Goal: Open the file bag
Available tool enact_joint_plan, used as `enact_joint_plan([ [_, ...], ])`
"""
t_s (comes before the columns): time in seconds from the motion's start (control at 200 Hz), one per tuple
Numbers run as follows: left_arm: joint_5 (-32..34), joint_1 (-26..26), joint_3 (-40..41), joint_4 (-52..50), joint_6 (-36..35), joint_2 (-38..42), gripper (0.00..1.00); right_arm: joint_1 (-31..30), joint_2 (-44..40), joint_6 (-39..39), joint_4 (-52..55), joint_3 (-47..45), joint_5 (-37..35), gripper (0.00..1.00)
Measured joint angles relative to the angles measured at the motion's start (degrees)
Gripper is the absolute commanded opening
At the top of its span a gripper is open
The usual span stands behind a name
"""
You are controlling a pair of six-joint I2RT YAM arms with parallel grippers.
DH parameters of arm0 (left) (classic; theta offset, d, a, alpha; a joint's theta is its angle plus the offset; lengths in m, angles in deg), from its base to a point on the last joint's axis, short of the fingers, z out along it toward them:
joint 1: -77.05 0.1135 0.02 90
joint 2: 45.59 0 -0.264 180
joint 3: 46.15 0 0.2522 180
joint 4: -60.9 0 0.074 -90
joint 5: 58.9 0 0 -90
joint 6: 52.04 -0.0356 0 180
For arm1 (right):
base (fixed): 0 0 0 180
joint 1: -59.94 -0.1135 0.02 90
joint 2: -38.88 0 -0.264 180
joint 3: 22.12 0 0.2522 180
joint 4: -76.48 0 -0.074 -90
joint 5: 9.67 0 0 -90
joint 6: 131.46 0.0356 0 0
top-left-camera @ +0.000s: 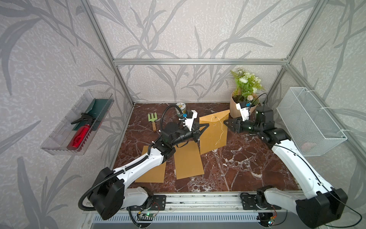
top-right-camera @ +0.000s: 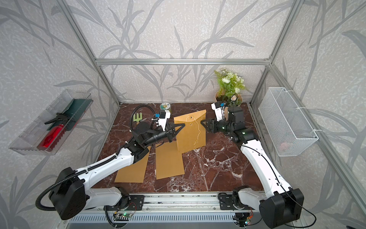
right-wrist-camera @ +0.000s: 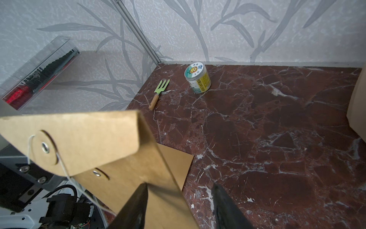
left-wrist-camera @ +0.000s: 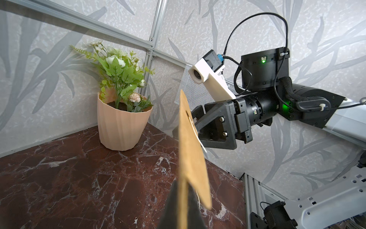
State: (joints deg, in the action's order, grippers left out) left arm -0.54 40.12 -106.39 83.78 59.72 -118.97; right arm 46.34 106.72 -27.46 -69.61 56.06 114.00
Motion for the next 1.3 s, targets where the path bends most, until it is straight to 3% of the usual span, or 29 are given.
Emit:
enact_joint_plan([
  [1.3,-3.6,0.3,2.5,4.5,3.5,-1.0,0.0,0.0,0.4,2.4,-2.6,5.3,6.1,0.58],
])
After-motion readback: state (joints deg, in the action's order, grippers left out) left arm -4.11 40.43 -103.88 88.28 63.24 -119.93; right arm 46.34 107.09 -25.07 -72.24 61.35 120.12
